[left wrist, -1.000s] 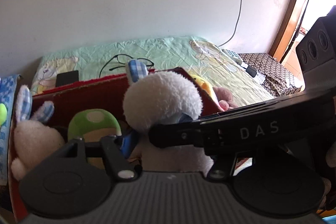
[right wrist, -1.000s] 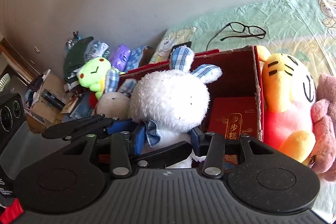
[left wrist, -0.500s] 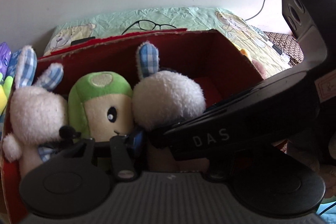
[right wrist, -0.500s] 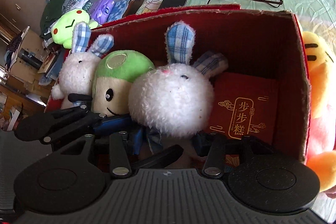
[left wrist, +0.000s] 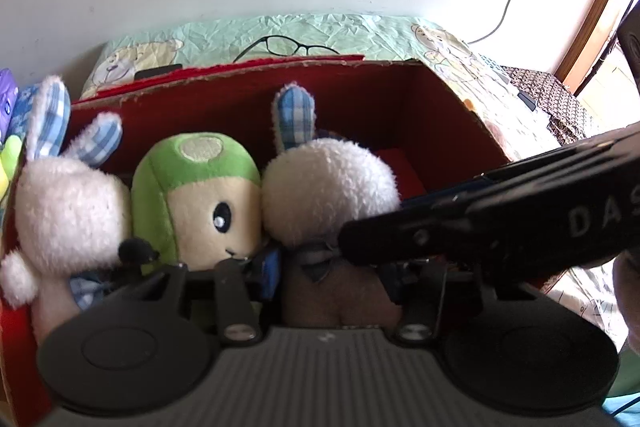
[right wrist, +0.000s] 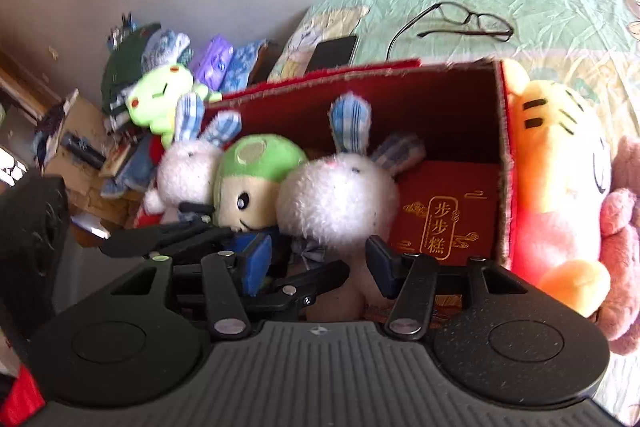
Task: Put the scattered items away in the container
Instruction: 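Open the right gripper to release the bunny in the box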
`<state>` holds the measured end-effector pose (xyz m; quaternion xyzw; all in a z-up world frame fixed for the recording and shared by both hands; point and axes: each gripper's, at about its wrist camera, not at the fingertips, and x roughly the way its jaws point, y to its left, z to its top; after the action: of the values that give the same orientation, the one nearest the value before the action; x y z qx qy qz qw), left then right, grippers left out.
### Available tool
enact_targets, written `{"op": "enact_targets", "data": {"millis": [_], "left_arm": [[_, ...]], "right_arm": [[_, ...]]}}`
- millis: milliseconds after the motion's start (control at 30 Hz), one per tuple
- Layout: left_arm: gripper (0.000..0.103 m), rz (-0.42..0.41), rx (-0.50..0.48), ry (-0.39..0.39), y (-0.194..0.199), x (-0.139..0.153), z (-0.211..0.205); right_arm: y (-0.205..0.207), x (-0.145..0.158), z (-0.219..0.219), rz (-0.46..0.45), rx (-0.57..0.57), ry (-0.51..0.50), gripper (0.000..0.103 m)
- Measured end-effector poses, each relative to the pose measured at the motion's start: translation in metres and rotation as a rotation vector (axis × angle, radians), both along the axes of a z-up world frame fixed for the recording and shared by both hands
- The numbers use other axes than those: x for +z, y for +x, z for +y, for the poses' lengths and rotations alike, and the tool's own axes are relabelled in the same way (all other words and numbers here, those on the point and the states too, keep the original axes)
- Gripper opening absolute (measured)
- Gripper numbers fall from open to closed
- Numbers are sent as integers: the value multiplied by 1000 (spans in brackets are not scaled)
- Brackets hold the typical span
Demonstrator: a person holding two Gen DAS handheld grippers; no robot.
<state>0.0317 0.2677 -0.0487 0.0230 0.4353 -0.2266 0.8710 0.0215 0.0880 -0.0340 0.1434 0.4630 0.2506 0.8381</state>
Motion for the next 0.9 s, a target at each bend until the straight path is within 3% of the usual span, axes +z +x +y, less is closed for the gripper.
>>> {"op": "enact_targets", "data": {"millis": [100, 233, 367, 667, 767, 900], "left_arm": [[54, -10, -5, 12, -3, 2, -1], [54, -22, -10, 16, -6, 6, -1], [54, -76, -11, 41, -14, 15, 0], [55, -27, 13, -4, -4, 8, 5], [55, -33, 14, 7, -4, 7, 3], [55, -31, 15, 5, -4, 7, 4]], "right_arm": [[4, 3, 0, -36, -32, -35, 46], [17, -13, 5, 50, -49, -5, 31], [23, -20, 11, 60, -61, 11, 31], [23, -24, 14, 60, -43, -12, 33], [21, -23, 18, 38, -25, -34, 42], [19, -16, 19, 1, -32, -56, 44]]}}
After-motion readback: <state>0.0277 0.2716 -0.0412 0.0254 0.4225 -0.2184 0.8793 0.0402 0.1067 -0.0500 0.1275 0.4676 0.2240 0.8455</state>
